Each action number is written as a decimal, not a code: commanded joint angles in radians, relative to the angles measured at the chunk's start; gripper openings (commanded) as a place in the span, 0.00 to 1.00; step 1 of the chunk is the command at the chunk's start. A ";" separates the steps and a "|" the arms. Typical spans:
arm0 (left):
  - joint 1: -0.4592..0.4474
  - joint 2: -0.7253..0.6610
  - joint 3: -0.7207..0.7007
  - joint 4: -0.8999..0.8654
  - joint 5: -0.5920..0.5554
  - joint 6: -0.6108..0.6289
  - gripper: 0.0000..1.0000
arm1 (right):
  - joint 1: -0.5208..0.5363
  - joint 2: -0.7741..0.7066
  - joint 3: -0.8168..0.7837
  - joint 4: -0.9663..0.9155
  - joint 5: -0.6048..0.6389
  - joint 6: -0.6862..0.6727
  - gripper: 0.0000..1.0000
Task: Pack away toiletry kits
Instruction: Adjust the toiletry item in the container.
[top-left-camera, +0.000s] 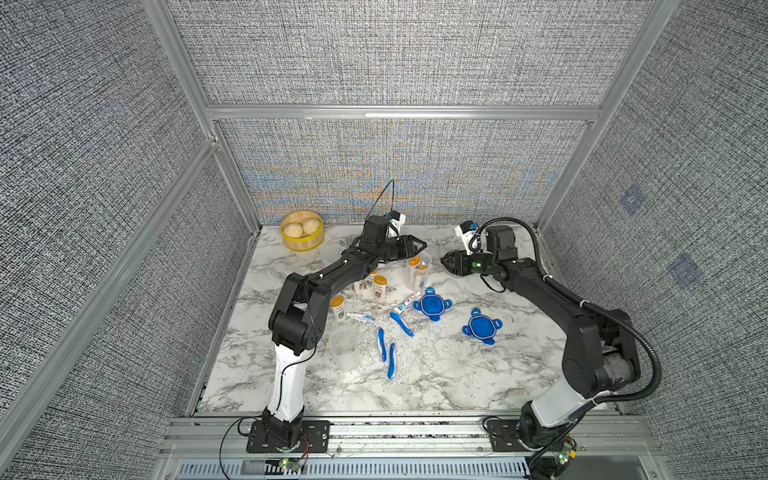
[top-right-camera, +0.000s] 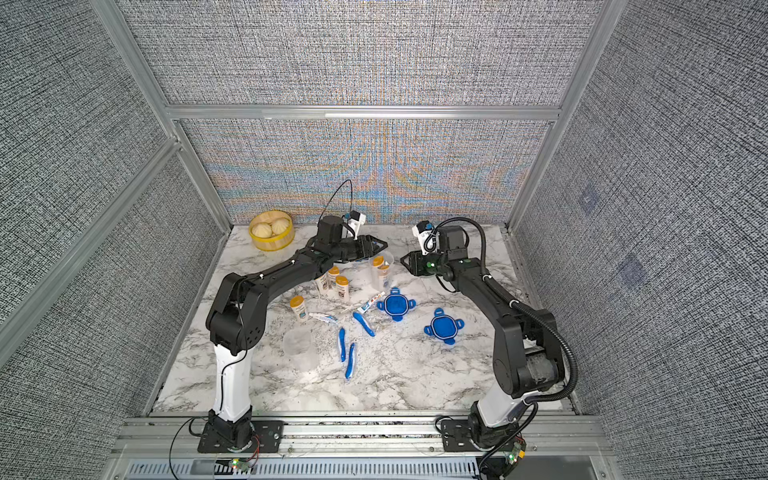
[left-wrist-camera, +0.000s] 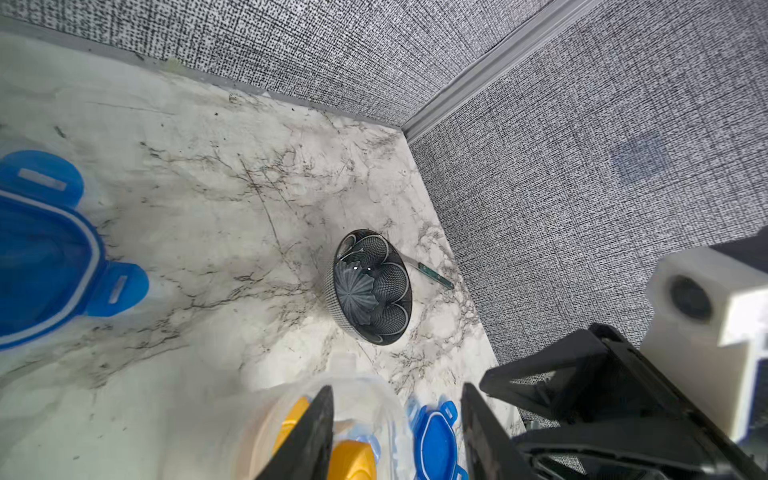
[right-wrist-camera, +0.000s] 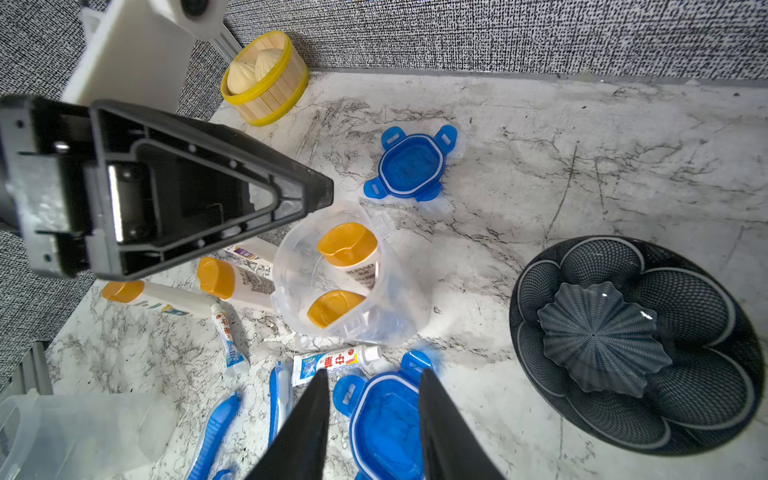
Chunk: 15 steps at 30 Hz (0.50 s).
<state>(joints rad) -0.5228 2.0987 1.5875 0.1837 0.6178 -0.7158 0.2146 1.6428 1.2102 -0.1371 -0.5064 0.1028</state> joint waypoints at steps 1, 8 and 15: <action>-0.001 -0.026 -0.016 0.065 0.036 -0.013 0.49 | -0.001 0.000 -0.003 0.022 -0.014 0.009 0.38; -0.003 -0.175 -0.093 -0.057 -0.097 0.148 0.49 | 0.001 -0.071 -0.050 0.025 -0.030 -0.022 0.38; -0.002 -0.395 -0.202 -0.359 -0.315 0.453 0.55 | 0.146 -0.164 -0.116 -0.189 -0.036 -0.399 0.37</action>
<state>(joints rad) -0.5266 1.7420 1.4178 -0.0055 0.4213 -0.4271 0.3061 1.4887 1.1038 -0.1944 -0.5434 -0.0795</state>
